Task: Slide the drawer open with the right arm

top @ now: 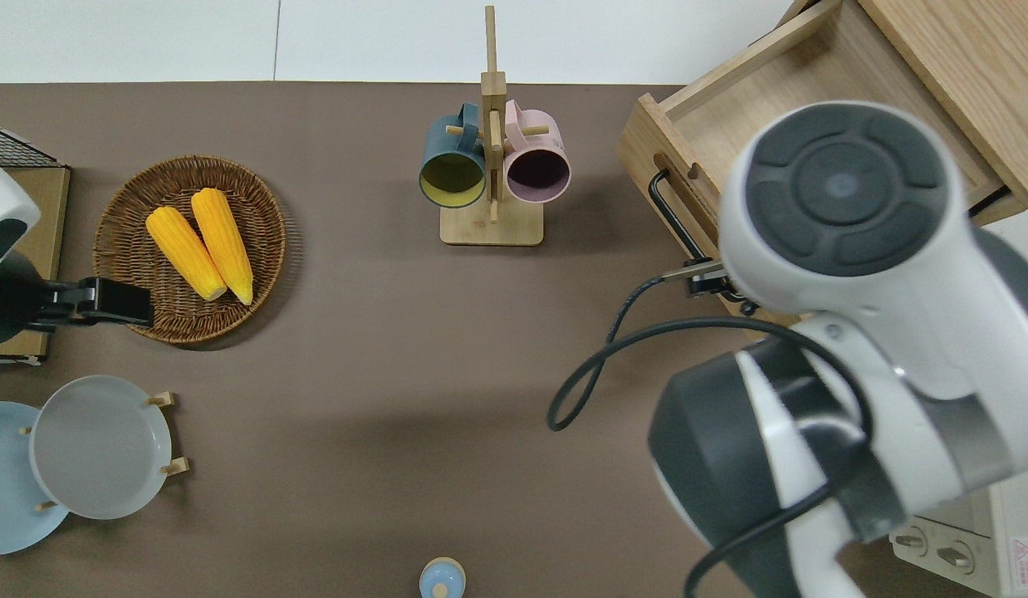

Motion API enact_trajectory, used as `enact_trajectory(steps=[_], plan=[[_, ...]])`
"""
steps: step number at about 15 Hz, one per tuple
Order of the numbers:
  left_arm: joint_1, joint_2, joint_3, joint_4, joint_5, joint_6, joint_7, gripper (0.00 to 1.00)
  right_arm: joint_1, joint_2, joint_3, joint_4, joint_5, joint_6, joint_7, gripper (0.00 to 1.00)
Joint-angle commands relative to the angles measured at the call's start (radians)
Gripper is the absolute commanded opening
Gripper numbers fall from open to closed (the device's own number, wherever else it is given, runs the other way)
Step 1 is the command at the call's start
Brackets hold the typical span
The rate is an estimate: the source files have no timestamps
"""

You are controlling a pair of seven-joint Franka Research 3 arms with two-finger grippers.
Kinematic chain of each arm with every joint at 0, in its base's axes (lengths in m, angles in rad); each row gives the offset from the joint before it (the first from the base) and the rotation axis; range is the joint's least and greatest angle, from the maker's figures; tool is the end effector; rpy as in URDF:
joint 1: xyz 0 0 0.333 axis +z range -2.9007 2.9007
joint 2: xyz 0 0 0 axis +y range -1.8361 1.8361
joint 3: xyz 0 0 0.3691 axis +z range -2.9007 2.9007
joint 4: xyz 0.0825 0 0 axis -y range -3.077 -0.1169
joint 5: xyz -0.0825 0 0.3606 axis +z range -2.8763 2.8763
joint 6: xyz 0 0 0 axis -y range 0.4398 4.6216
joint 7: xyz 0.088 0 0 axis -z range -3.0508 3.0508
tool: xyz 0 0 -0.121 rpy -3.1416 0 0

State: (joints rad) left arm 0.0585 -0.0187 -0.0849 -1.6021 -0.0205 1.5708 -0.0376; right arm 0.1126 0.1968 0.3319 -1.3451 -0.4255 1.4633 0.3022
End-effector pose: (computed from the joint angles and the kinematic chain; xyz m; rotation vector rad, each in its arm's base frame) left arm 0.5234 -0.0168 0.6594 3.1230 0.0177 -0.0207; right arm 0.5618 0.1813 0.6578 2.7753 0.1486 0.0945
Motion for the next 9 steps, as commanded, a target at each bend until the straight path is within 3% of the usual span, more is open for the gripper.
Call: enact_trajectory(steps=[1,4,9], plan=[[-0.006,-0.007,0.004,0.001,0.013,-0.005,0.005,1.00,-0.074,-0.135,-0.065,-0.146,0.158,0.090,-0.075,0.985],[-0.005,-0.009,0.002,0.001,0.013,-0.005,0.005,1.00,-0.113,-0.209,-0.106,-0.236,0.246,0.134,-0.109,0.985],[-0.005,-0.007,0.004,0.001,0.013,-0.005,0.007,1.00,-0.140,-0.254,-0.137,-0.293,0.304,0.134,-0.127,0.985]])
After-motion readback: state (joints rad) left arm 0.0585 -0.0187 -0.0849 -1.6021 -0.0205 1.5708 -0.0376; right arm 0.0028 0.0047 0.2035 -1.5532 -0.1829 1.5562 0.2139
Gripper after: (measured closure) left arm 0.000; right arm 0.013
